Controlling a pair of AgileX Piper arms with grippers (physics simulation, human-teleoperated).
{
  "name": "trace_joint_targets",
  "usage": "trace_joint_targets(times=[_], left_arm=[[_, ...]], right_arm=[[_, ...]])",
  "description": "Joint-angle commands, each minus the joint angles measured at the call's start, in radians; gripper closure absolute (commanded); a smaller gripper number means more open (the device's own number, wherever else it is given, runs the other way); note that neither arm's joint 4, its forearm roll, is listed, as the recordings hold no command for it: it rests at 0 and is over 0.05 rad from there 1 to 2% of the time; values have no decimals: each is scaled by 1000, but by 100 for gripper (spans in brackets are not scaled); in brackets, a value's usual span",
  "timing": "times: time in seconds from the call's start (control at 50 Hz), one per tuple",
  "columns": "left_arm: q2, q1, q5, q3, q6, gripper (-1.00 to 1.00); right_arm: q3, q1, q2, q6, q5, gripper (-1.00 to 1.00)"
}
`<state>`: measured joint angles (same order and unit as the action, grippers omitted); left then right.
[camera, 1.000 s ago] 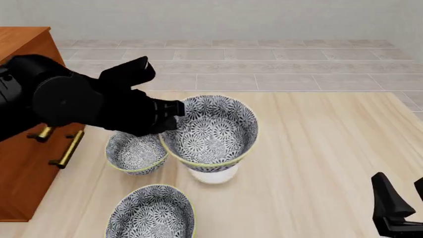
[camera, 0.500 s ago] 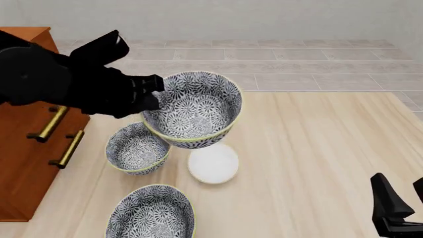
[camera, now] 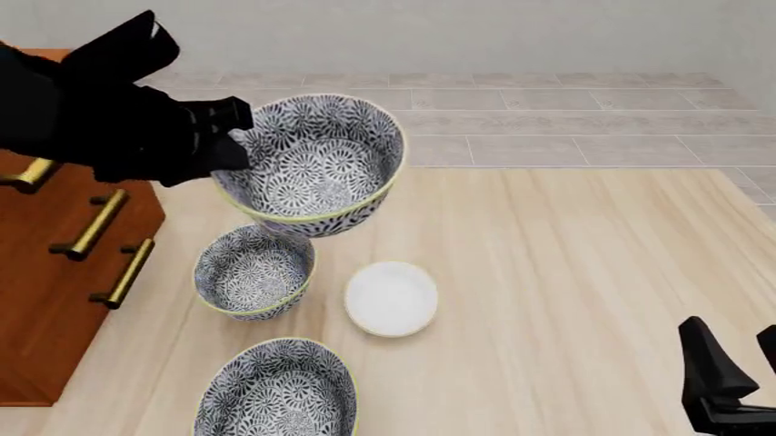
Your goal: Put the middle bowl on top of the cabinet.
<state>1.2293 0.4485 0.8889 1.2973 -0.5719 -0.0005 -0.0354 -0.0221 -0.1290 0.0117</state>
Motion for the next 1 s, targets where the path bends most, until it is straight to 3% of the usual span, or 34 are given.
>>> trace_joint_targets(times=[0.02, 0.3, 1.0], left_arm=[[-17, -43, 36, 51, 21, 100], [-55, -194, 86, 101, 78, 100], [-60, -302, 148, 203, 74, 100]], right_arm=[[0, 0, -5, 0, -3, -100], [0, 0, -8, -2, -5, -100], [0, 1, -12, 5, -10, -100]])
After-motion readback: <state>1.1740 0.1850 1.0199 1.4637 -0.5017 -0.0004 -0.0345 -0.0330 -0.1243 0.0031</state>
